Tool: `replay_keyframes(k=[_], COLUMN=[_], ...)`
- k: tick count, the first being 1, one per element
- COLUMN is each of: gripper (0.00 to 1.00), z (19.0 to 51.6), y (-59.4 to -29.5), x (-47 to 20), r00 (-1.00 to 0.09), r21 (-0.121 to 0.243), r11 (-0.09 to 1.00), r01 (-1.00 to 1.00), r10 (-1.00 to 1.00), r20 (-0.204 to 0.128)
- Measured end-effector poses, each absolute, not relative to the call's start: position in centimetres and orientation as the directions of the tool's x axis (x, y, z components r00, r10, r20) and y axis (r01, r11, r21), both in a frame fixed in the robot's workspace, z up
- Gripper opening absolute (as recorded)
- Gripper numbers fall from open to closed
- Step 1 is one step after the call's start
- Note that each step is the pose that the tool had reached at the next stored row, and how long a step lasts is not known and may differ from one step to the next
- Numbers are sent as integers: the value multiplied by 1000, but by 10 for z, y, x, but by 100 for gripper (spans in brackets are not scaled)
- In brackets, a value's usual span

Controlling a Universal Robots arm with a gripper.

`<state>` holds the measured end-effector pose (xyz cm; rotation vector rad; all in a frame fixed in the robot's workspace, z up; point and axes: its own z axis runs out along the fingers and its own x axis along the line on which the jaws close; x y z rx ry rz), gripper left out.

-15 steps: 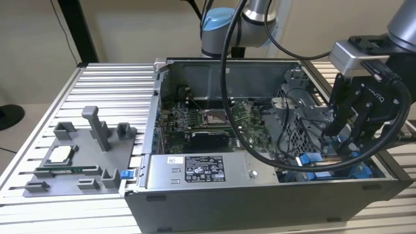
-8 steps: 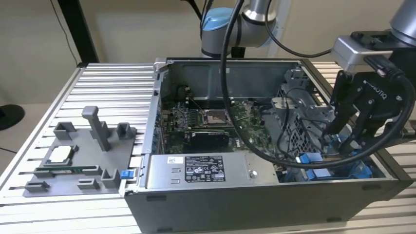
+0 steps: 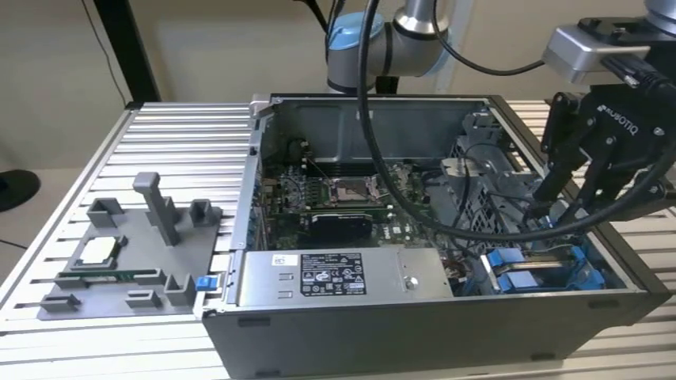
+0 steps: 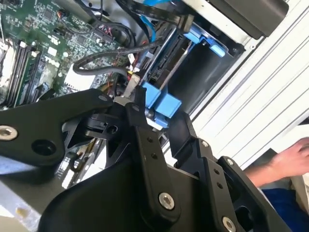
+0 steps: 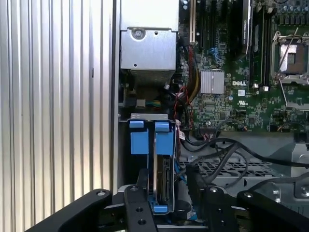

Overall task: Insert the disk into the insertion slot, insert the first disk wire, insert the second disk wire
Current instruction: 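Insert the disk into the insertion slot, then insert the first disk wire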

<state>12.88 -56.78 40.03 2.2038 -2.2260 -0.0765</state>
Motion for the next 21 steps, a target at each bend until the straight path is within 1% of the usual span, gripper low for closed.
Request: replay_keyframes(k=[2,4,8,21], gripper=[100,100,100,100], z=[400,399,398,388], y=[-560,-555,-550,-538], x=[127,126,125,115], r00=[-10,-10,-4,3], r21=[36,27,16,-44], r11=[10,9,5,-5], r01=[-999,-1000,-1000,-999], r10=[-1000,-1000,-999,-999], r20=[-22,-8,48,50])
